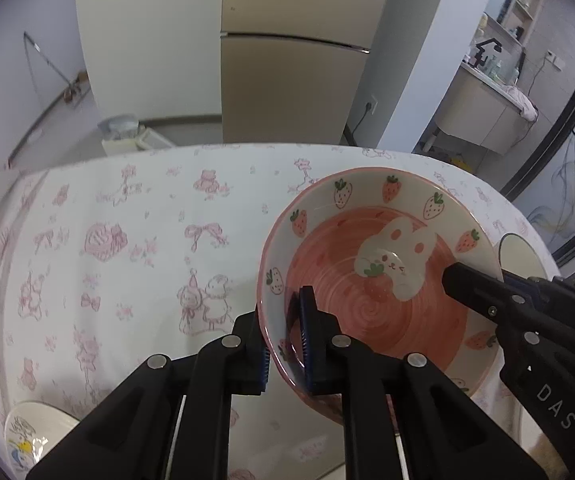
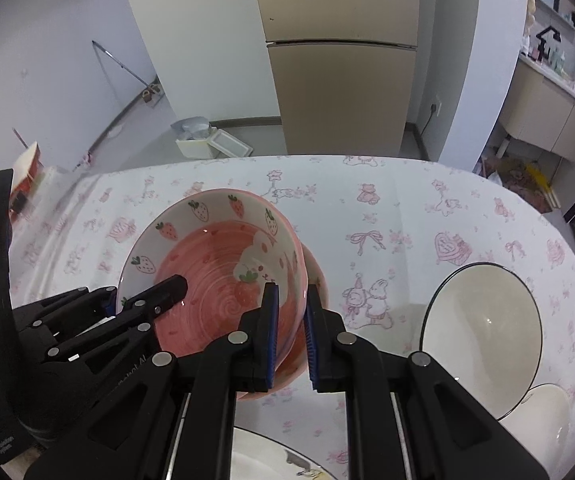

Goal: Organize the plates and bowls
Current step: 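Lower the pink bowl into the other pink bowl with the left gripper, then open the left gripper and raise it away from the stacked bowls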

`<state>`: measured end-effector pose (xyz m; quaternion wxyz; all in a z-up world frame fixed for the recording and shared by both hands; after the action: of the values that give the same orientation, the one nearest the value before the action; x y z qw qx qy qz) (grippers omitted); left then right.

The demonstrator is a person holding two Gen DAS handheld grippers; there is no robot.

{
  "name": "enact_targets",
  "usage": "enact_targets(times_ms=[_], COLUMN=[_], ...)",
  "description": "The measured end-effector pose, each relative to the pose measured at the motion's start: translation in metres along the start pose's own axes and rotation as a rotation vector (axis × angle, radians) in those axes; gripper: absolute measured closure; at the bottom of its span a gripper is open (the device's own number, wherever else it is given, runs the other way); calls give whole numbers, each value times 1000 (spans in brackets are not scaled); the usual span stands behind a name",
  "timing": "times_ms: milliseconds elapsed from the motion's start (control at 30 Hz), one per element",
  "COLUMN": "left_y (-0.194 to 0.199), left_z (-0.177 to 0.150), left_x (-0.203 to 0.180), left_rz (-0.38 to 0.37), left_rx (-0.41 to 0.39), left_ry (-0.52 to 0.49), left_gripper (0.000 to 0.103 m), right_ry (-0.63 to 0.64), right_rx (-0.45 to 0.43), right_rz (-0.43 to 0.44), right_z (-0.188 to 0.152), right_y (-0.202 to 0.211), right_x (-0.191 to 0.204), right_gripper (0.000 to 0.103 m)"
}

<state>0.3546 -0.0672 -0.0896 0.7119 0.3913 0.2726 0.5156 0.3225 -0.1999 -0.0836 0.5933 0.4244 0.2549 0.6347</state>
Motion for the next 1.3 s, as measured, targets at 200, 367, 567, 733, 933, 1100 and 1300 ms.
enact_targets(times_ms=[200,367,567,733,933,1100,1300], left_y=[-6,-6,-6,-5,-5,-5,-4], left_z=[-1,-2,-3,-4,-4,-3,-2], left_x=[-1,-4,-5,-4,-7,-4,1], left_rz=[2,20,24,33,61,42,2], left_rx=[2,0,-6,-20,-25,-23,-20], left_ry=[-12,-26,-19,-28,-53,-41,-25], left_gripper=[91,91,90,90,90,90,90], right_ry=[67,90,124,164,224,212,191], right_rx=[-5,-4,-9,-27,-49,-42,-34], right_rz=[-51,-70,-85,-91,-111,-99,-68], right_z=[-5,-6,-8,-9,-12,-9,-7], right_y=[-5,-7,-8,-6,-2,-4,0], right_x=[2,2,5,5,6,3,1], right_gripper=[91,91,90,90,90,90,90])
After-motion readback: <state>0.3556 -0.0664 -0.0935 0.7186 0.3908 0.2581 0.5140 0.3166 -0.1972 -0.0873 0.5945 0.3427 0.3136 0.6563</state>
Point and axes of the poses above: each gripper's, at about its wrist camera, not at the fingertips, and y roughly against the way its jaws point, x to its left, z to its top, the point moved 3 cm from there along -y, roughly the way its jaws point, and after that the axes turned 15 degrees about -y, right-handed, at the moved point
